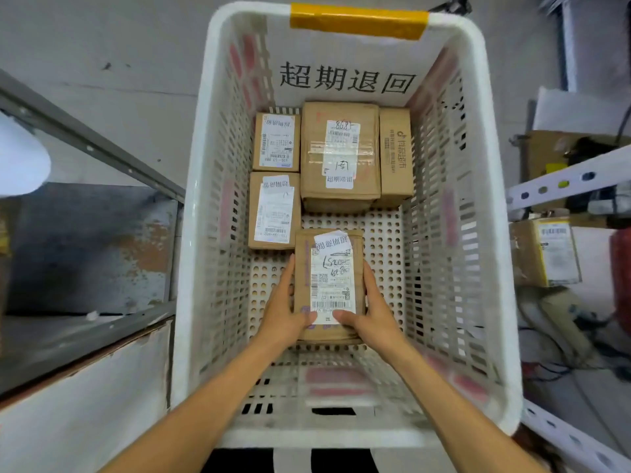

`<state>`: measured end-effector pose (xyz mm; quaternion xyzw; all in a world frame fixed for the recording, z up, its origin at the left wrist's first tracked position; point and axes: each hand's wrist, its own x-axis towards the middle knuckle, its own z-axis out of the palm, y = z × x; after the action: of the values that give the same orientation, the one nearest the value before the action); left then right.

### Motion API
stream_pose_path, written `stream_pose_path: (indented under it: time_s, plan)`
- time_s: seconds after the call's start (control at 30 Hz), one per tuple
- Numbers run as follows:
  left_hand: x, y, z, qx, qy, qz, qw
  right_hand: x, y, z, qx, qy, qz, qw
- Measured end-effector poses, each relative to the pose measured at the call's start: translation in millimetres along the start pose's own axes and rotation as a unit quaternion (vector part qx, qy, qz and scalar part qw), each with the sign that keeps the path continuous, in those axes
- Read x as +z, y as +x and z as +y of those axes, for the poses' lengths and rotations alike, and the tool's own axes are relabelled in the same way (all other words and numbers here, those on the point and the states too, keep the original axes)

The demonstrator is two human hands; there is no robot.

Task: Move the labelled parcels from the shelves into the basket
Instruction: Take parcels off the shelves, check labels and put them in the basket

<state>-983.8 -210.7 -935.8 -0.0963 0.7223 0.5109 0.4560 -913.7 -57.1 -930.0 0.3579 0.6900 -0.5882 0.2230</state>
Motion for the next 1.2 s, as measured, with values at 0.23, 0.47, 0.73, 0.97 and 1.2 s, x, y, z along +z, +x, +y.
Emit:
stream_pose_path:
  time_s: [0.23,0.47,0.73,0.97,1.2]
  plan:
    - [-7,-5,-28,-0.063,-0.03,0.032,0.997,16,6,15,0.014,-0.034,-0.069,0.997]
    - [-18,7,-45,-0.077,0.026,0.119,0.99,58,31,23,0.044,-0.038,-0.128,0.99]
    - [-1,5,-50,-0.124,0.368,0.029,0.921,95,58,27,0.082,0.006,-0.13,0.988]
    - [-27,13,-30,-0.12,0.407,-0.053,0.904,83,47,0,0.093,-0.049,-0.114,0.988]
    - [-53,1,74,-0.026,0.453,-0.051,0.89,47,3,-108,0.011,-0.366,-0.112,0.924]
